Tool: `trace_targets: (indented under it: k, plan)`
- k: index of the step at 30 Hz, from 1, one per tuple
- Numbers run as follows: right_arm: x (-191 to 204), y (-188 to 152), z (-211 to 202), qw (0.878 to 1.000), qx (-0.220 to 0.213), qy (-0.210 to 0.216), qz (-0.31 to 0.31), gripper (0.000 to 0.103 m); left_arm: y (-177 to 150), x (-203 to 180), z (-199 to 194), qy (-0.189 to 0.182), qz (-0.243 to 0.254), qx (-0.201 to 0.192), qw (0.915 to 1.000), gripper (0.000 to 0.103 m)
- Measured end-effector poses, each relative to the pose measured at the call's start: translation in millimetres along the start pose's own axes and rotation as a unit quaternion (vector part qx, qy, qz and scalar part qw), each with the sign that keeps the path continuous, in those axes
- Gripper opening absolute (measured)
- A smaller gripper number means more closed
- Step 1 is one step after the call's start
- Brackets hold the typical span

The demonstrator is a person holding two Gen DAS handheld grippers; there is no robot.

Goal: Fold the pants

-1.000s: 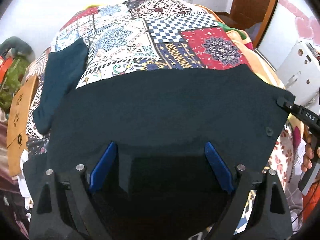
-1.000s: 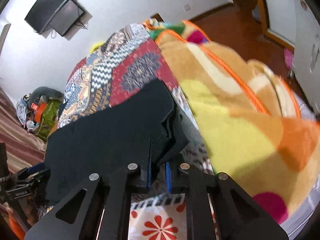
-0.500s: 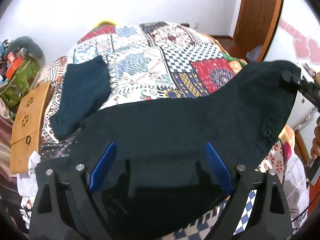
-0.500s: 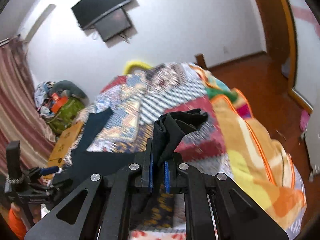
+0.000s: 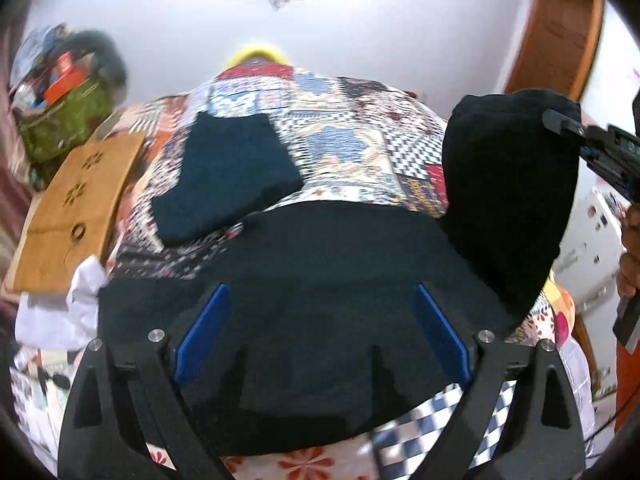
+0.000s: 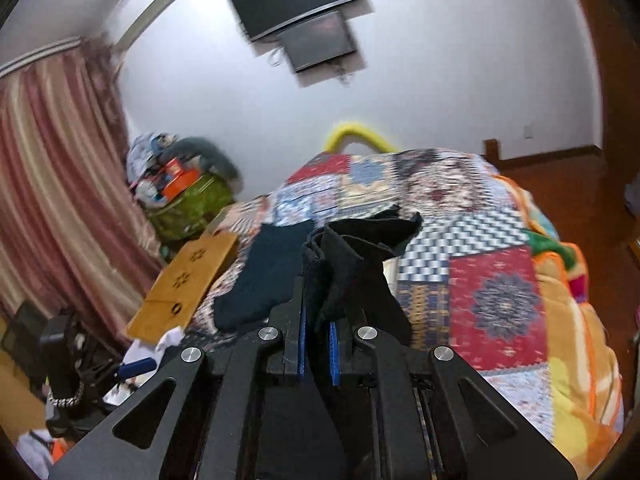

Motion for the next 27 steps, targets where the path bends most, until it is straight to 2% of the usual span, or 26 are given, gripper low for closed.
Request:
trace_targets:
  k: [5,9,13,14,16,18,21,24,27]
  plan:
    - [43.4,-29.8,45.4,0.996,0.066,0.052,-0.034,0.007,-16.3,38.1,-4.6,0.002,-0.046,0.004,0.9989,0.094]
    - [70.8,-77.0,86.5,0.986,0.136,0.076,-0.062,0.007,-27.6,53.7,-6.8,0.016,-0.057,0.009,0.9982,0.094]
    - [84.7,-118.9,113.3,0.973,0.198,0.071,-0.092,0.008,-32.6,60.1,-5.4,0.024,-0.061,0.016,0.9977,0.094]
    - [84.9,-126.4,117.6,0.97,0.211,0.069,-0.097,0.012,-32.3,61.6,-4.6,0.026,-0.062,0.017,0.9976,0.094]
    - [86.8,-138.4,124.0,0.964,0.235,0.059,-0.112,0.013,-30.7,61.7,-4.2,0.027,-0.063,0.017,0.9975,0.094]
    - [89.0,-143.5,124.1,0.955,0.257,0.055,-0.136,0.02,-27.3,59.5,-3.4,0.023,-0.061,0.02,0.9977,0.094]
    - [92.2,-135.3,110.4,0.953,0.256,0.069,-0.147,0.034,-18.3,51.0,-2.9,0.017,-0.056,0.018,0.9981,0.094]
    - [83.9,-116.3,91.1,0.96,0.226,0.07,-0.149,0.04,-4.3,38.4,-1.9,0.019,-0.038,0.013,0.999,0.094]
    - [70.8,-94.1,76.5,0.969,0.193,0.062,-0.141,0.041,12.3,19.9,2.4,0.014,-0.009,0.01,0.9998,0.094]
Point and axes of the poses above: each gripper's, at about its wrist camera, not at the fingertips, and z roughly the way its jaws point, x to its left, y to its top, the point moved 6 cm from there along z, roughly the way its jaws point, and after that the axes turned 8 degrees about x, right-handed, at the moved point
